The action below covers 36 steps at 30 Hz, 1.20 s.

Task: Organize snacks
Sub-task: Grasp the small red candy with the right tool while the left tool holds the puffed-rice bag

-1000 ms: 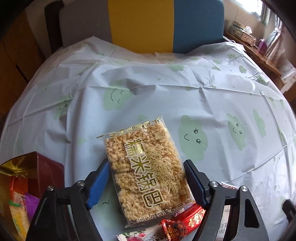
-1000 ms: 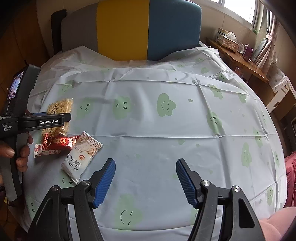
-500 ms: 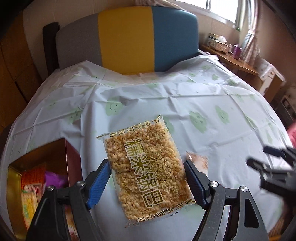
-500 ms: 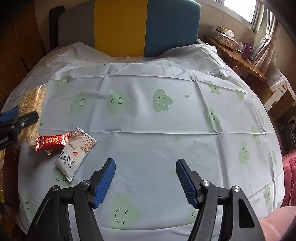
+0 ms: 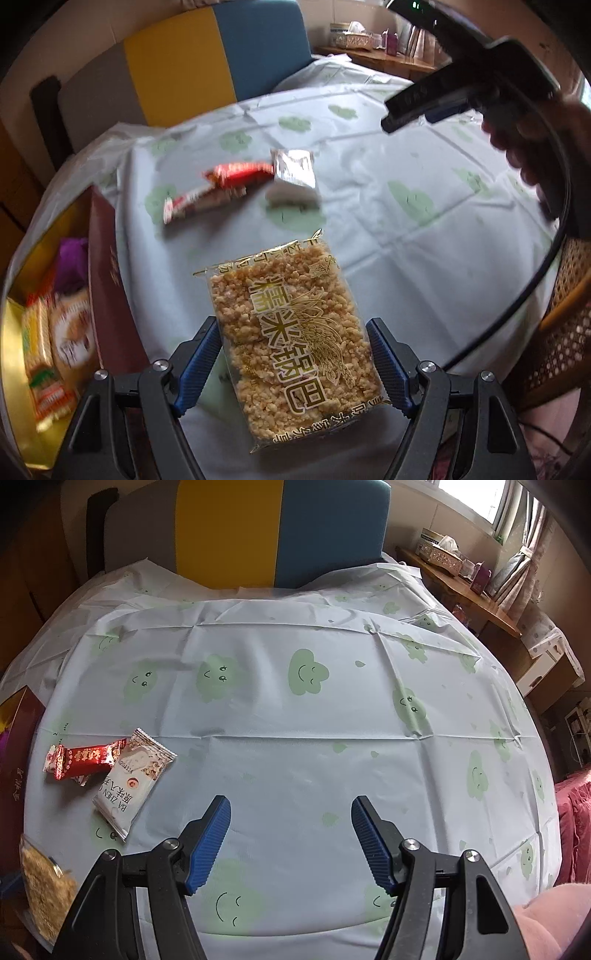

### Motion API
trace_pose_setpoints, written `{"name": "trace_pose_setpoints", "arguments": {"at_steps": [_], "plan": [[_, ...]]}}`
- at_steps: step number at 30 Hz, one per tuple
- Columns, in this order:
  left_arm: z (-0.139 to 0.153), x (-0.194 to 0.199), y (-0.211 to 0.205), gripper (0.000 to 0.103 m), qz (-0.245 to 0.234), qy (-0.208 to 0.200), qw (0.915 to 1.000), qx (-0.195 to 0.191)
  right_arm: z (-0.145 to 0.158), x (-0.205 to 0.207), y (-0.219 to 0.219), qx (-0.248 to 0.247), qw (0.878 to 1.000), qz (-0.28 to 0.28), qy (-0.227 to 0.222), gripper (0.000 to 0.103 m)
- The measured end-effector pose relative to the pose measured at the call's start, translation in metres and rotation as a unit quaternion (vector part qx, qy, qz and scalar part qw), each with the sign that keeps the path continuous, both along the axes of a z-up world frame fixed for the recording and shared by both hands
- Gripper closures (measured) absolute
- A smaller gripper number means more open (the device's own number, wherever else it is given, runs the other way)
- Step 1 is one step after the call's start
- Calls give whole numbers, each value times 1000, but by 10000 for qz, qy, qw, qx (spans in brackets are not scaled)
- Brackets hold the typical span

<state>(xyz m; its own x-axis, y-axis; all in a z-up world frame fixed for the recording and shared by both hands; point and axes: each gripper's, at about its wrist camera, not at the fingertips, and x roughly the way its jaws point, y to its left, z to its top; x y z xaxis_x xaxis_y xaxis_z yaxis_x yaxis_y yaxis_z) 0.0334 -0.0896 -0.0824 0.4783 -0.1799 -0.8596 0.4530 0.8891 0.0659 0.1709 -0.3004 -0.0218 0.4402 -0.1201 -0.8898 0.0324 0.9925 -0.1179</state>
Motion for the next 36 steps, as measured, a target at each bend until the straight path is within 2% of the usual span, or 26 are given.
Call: {"name": "trace_pose_setpoints", "arguments": {"at_steps": [4,7,10,12,18,23,24,31,36], "plan": [[-8,-2,14,23,227,25,9986,-468,-3,1,0,-33,10000,-16,44,34],[-14,-4,16,23,312,25,9977,-599,-3,1,1,102,9999,25,64,34],[-17,-10,11,23,206,-173,9989,-383,1,-1,7,423,9989,204,2,34],[-16,-9,13,23,221,-153,9986,-461,5,-4,14,707,9967,403,-64,34],[-15,-10,17,23,212,-153,9983,-528,7,1,42,1857,9784,866,263,40],[-15,-12,20,23,225,-150,9980,-579,10,28,83,2229,9664,1211,415,46],[-15,-12,20,23,223,-151,9980,-580,10,36,92,2288,9644,1259,425,49],[-15,-12,24,23,221,-126,9978,-616,-17,80,140,2537,9548,1358,744,53],[-15,-12,25,23,218,-132,9978,-617,-35,75,137,2480,9523,1398,1098,53]]}}
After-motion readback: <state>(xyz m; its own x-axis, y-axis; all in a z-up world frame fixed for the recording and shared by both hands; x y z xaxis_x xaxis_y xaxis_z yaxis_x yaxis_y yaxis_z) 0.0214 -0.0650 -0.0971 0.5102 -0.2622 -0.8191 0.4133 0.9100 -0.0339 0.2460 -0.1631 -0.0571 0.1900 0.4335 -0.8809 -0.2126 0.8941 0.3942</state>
